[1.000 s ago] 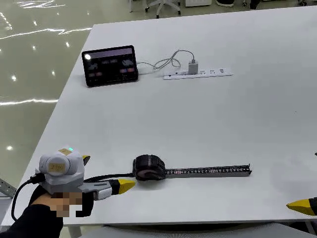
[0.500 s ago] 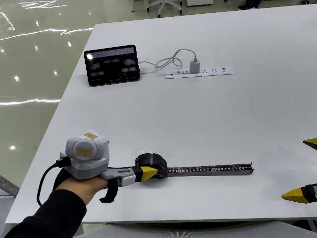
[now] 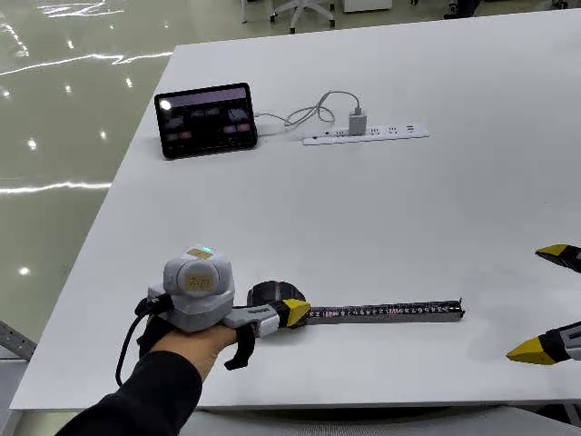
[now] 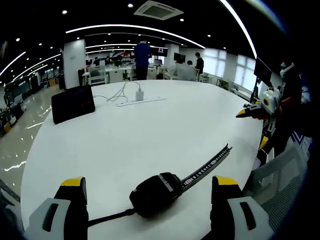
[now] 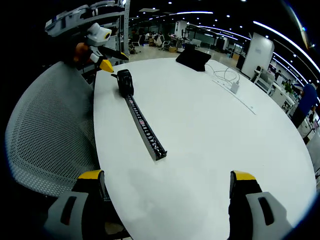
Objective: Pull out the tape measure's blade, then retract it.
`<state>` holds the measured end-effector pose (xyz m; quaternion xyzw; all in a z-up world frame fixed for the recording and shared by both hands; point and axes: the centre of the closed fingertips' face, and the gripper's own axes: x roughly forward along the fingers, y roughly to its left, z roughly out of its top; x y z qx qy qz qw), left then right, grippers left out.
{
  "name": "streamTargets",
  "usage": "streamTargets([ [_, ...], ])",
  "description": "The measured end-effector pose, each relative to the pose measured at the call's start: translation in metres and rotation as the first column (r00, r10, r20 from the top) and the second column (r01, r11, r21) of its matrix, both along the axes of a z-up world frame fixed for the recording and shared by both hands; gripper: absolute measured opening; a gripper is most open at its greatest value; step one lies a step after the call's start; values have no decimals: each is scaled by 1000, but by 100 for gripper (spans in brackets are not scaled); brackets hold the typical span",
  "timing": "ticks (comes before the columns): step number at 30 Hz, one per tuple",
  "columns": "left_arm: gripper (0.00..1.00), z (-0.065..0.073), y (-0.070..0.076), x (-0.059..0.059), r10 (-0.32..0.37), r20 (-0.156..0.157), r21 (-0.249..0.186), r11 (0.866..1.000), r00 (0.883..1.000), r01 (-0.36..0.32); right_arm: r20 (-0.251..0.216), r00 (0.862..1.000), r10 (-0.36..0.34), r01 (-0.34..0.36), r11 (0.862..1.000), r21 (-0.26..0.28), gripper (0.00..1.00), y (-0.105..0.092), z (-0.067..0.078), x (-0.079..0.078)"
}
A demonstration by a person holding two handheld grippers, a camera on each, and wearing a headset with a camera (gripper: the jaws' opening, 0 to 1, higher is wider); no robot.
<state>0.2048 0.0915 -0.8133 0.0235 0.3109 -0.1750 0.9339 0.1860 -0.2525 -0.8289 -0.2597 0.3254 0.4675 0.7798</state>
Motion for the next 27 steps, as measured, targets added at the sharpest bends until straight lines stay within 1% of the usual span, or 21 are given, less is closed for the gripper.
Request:
streamTargets([
  [2, 100, -4, 4, 0, 24, -10, 8, 1000, 1000, -24, 1, 1000, 12, -12, 1000, -6, 100, 3, -1, 2],
  [5, 100, -11, 4, -2, 40, -36, 6, 999, 999, -39, -9, 999, 42, -42, 999, -11, 100, 10, -5, 5],
  [6, 100, -14, 4, -3, 57, -49, 0, 998, 997, -57, -15, 999, 47, -47, 999, -16, 100, 11, -8, 6],
  [7, 100, -19, 2, -5, 110, -77, -30, 993, 991, -113, -24, 998, 57, -57, 998, -33, 100, 11, -13, 8],
  [8, 100, -23, -4, -8, 101, -99, -47, 993, 990, -106, -25, 998, 65, -66, 997, -40, 100, 12, -15, 9],
  [9, 100, -29, -7, -8, 84, -96, -29, 996, 992, -87, -25, 997, 71, -72, 996, -42, 100, 14, -16, 11],
  [10, 100, -32, -6, -10, 70, -102, 13, 998, 992, -69, -28, 997, 74, -75, 996, -42, 100, 16, -17, 12],
  [11, 100, -33, -6, -9, 63, -95, 34, 998, 993, -60, -30, 997, 77, -78, 996, -41, 100, 17, -17, 13],
  [12, 100, -33, -9, -8, 50, -84, 32, 998, 995, -47, -28, 996, 85, -86, 996, -37, 100, 20, -17, 15],
  [13, 100, -31, -9, -5, 48, -57, 22, 999, 997, -47, -27, 995, 94, -95, 995, -37, 100, 23, -17, 17],
  [14, 100, -32, -9, -5, 54, -57, 12, 999, 997, -53, -31, 995, 98, -99, 994, -40, 100, 25, -18, 18],
  [16, 100, -38, -6, -5, 73, -83, -22, 997, 994, -75, -38, 993, 110, -112, 992, -53, 100, 29, -21, 21],
  [18, 100, -40, -4, -4, 79, -80, -11, 997, 994, -80, -39, 991, 130, -132, 989, -58, 100, 34, -22, 22],
  [19, 100, -41, -2, -2, 84, -71, 4, 997, 994, -83, -43, 990, 137, -139, 988, -60, 99, 36, -23, 24],
  [20, 100, -42, 0, 2, 82, -53, 27, 996, 995, -81, -48, 989, 143, -146, 987, -63, 99, 39, -24, 25],
  [23, 100, -45, -6, 1, 56, -46, 28, 998, 997, -55, -60, 984, 166, -170, 983, -69, 98, 45, -27, 27],
  [24, 100, -45, -8, 1, 52, -45, 27, 998, 998, -51, -60, 981, 185, -189, 980, -69, 96, 47, -27, 28],
  [26, 100, -43, -9, 1, 40, -30, 41, 998, 999, -39, -70, 977, 203, -208, 975, -73, 93, 51, -30, 29],
  [27, 100, -43, -9, 1, 40, -30, 42, 998, 999, -39, -73, 974, 215, -220, 973, -76, 92, 53, -31, 30],
])
